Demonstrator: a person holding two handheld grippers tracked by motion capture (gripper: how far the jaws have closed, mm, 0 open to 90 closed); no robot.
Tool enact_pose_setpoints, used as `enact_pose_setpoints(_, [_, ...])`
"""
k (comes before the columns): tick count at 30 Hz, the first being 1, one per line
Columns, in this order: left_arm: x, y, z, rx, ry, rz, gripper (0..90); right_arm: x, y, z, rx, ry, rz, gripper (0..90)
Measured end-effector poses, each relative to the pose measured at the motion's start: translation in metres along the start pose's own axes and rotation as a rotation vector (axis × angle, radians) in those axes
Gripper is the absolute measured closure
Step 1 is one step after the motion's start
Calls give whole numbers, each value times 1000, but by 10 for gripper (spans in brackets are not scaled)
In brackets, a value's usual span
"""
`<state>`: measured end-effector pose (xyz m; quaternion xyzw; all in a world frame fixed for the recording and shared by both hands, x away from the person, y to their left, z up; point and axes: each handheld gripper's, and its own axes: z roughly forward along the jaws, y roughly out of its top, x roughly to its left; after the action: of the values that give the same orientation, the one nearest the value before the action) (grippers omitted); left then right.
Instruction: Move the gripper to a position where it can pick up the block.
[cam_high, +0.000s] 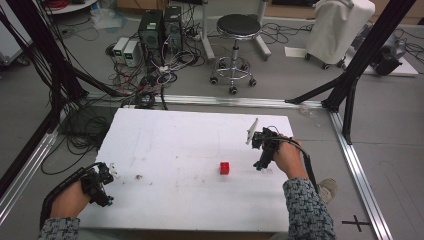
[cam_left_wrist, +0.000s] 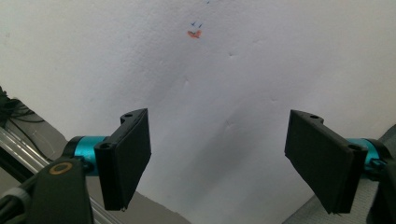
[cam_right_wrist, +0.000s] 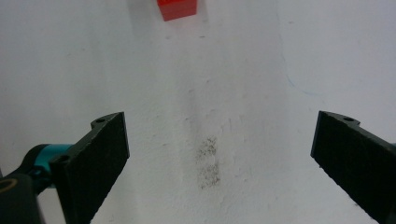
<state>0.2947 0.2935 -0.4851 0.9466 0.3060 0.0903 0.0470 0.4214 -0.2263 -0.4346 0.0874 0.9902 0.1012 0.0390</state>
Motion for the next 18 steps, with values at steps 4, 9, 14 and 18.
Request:
enact_pose_setpoints(4, [1,0,0,-3,4,0,229,0,15,7,34,24,-52,34])
enact_pose_setpoints(9, [2,-1,-1,-2,7,-3,229,0,30,15,41,27,-88,34])
enact_pose_setpoints(14, [2,-1,0,1,6,-2,229,2,40,26,45,36,-93,34])
enact_pose_setpoints(18, [1,0,0,1,4,0,229,6,48,35,40,26,-118,34])
